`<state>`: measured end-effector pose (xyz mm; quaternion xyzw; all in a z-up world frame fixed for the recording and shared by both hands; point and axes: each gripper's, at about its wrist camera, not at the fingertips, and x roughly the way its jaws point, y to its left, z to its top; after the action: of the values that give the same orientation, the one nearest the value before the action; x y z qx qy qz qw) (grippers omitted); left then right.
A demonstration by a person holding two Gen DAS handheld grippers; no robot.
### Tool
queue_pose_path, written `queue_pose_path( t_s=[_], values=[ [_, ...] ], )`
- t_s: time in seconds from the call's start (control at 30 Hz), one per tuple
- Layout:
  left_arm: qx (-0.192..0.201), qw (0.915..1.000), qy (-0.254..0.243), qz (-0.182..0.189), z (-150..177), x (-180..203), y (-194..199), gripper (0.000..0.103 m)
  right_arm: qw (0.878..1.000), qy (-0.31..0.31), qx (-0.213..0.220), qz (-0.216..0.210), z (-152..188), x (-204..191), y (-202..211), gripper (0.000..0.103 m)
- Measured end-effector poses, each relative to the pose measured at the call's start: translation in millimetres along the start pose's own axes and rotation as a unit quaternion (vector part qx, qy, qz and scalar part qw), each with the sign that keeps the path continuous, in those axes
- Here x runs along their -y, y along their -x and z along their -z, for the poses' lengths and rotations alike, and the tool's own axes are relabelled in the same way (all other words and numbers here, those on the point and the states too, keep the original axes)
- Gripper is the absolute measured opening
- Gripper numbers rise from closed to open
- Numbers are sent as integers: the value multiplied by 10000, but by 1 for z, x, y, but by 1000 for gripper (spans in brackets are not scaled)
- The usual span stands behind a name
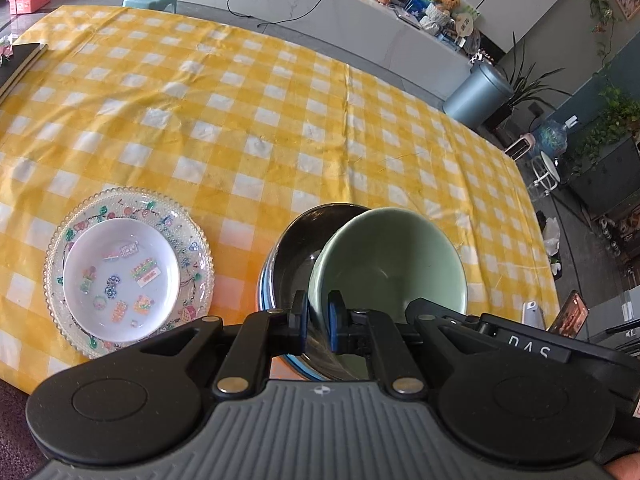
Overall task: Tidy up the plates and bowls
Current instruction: 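Lift the green bowl with both grippers and lower it into the steel bowls, then open both grippers and move them to the rim of the nested bowls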
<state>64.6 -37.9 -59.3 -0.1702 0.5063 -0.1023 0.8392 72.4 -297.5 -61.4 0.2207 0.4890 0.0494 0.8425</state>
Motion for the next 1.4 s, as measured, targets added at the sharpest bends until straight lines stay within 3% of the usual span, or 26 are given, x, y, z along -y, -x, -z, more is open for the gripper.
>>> queue_pose_path(
  t_s=[0.53, 0.87, 1.4],
  values=[
    [-269, 9966, -669, -403, -7, 13, -17, 12, 9986, 355, -320, 235, -10, -6, -27, 8],
    [-408, 9951, -857, -288, -10, 14, -17, 17, 9940, 667, -775, 398, -21, -12, -34, 9],
    [-276, 9957, -865, -196, -10, 12, -6, 20, 9889, 1208, -593, 635, -14, -23, -34, 9]
  ],
)
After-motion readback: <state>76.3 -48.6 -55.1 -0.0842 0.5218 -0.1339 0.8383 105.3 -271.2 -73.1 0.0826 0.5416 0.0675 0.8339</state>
